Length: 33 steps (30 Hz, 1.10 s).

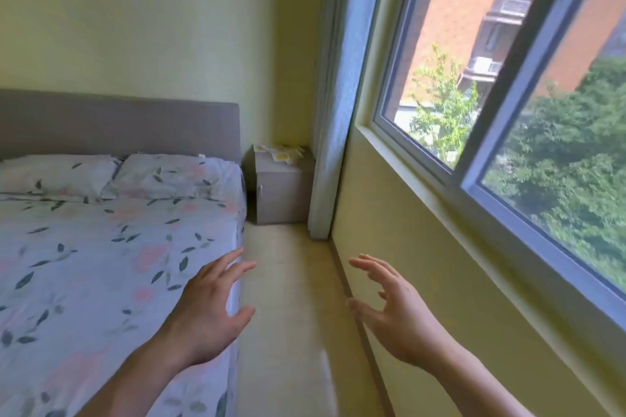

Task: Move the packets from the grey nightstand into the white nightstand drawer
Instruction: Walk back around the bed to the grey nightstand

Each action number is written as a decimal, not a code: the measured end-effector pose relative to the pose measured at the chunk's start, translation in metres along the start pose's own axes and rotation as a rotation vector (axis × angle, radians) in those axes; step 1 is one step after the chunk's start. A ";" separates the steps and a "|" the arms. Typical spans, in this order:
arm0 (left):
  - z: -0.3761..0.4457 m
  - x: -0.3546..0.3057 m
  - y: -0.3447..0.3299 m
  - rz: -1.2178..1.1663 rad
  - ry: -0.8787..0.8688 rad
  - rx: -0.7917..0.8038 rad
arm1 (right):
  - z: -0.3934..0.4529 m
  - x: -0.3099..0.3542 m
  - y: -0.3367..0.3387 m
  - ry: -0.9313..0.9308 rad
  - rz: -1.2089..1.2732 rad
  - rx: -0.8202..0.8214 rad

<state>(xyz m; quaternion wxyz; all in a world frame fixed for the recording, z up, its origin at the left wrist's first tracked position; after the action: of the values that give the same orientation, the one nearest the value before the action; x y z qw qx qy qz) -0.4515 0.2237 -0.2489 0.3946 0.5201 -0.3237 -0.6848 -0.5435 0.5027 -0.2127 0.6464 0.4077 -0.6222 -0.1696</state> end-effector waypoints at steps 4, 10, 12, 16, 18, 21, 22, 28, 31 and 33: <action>0.079 0.049 0.003 -0.012 0.038 -0.023 | 0.104 0.018 0.005 0.013 -0.004 0.018; 0.205 0.082 0.024 0.032 -0.013 -0.018 | 0.226 0.038 0.011 0.024 0.096 0.002; 0.244 0.088 0.031 0.036 -0.033 -0.022 | 0.261 0.041 0.013 0.023 0.110 0.014; 0.321 0.109 0.031 0.053 -0.065 -0.016 | 0.342 0.044 0.019 0.027 0.133 0.003; 0.357 0.124 0.024 0.062 -0.069 -0.007 | 0.383 0.043 0.019 0.033 0.150 0.007; 0.414 0.152 0.012 0.069 -0.058 0.010 | 0.449 0.041 0.018 0.054 0.154 0.023; 0.433 0.162 0.008 0.072 -0.051 0.013 | 0.472 0.040 0.018 0.058 0.153 0.028; 0.536 0.223 0.008 0.083 0.053 0.003 | 0.622 0.043 0.023 0.068 0.174 0.079; 0.571 0.256 0.017 0.090 0.118 -0.022 | 0.689 0.062 0.021 0.096 0.169 0.121; 0.588 0.280 0.021 0.089 0.170 -0.032 | 0.729 0.079 0.015 0.116 0.163 0.156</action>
<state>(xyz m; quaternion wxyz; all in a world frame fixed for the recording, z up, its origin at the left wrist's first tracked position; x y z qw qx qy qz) -1.0575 -0.0129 -0.2123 0.4588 0.5553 -0.3010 -0.6250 -1.2221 0.2246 -0.2268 0.6593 0.4138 -0.6262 -0.0439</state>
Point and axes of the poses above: each hand's wrist, its own z-axis towards the middle knuckle, its own y-axis out of the back of the hand, x = y × z, the point moved 8 cm from there along z, towards the middle knuckle, and after that the axes turned 15 degrees about -y, right-handed, at the moved point
